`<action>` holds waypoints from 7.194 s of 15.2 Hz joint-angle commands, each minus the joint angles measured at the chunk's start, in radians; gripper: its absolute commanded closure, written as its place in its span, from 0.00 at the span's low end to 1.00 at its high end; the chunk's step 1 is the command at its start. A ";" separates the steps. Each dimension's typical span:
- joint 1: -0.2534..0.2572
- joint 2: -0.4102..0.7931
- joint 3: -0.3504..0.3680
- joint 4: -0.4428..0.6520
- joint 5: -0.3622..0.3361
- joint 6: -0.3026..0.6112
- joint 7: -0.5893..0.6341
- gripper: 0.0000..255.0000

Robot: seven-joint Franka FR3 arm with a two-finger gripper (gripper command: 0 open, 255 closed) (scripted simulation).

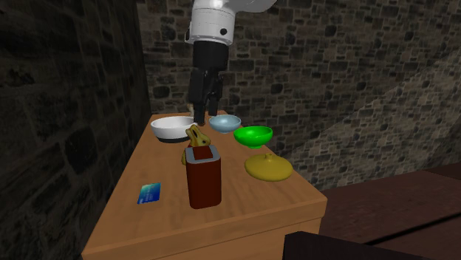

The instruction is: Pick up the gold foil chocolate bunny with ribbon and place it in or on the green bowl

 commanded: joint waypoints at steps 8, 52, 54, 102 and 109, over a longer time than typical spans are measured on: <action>-0.036 0.316 -0.087 0.224 0.139 0.112 -0.219 0.00; -0.132 0.594 -0.087 0.554 0.278 0.067 -0.352 1.00; -0.132 0.588 -0.089 0.572 0.272 0.044 -0.346 1.00; -0.483 0.640 -0.215 0.822 0.358 -0.245 -0.754 1.00; -0.470 0.641 -0.211 0.729 0.365 -0.155 -0.774 1.00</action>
